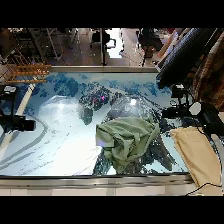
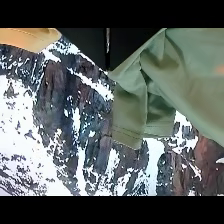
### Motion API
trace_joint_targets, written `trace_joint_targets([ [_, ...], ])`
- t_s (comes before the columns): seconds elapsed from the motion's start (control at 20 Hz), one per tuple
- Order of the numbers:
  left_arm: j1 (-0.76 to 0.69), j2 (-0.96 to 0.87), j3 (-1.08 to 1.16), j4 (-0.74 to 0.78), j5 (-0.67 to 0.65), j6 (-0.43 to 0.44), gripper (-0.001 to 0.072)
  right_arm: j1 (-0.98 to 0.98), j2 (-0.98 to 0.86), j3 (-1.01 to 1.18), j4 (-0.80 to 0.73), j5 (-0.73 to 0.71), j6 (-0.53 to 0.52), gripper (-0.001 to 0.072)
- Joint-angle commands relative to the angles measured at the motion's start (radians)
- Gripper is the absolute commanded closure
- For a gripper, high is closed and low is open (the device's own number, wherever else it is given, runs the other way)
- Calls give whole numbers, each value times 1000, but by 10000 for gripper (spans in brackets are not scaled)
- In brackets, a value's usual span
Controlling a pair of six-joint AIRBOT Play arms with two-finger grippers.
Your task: Fold the clothes and pants, and hang the long-sleeved shirts on hangers.
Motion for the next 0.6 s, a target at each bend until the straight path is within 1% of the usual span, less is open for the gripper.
trace_joint_targets([
  [0.0,1,0,1,0,0,0,701,1,1,1,0,0,0,694],
  [0.45,0,0,1,-10,6,0,701,1,1,1,0,0,0,694],
  [0.55,0,0,1,-82,12,0,701,1,1,1,0,0,0,694],
])
